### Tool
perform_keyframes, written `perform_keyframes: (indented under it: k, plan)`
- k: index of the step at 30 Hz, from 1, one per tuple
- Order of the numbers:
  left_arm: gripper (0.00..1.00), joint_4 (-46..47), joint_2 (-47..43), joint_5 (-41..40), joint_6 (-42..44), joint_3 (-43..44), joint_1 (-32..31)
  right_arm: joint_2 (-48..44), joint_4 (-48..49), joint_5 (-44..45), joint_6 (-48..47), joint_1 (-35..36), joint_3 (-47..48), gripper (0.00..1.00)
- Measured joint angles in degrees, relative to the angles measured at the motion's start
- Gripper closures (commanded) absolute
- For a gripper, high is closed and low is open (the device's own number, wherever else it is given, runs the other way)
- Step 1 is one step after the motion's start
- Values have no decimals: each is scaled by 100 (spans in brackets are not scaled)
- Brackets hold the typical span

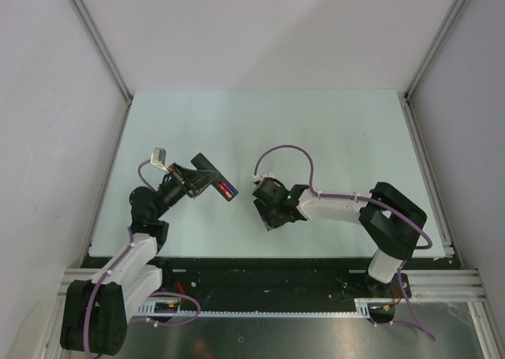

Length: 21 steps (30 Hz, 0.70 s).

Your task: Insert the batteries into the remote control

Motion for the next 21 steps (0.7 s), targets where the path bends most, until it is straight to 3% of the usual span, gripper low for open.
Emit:
perform_keyframes:
  k: [10, 21]
  plan:
    - [100, 0, 0, 0, 0, 0, 0, -7, -28, -260, -63, -160, 13, 47]
    - [100, 0, 13, 0, 2, 0, 0, -17, -63, -363, -125, -238, 9, 73]
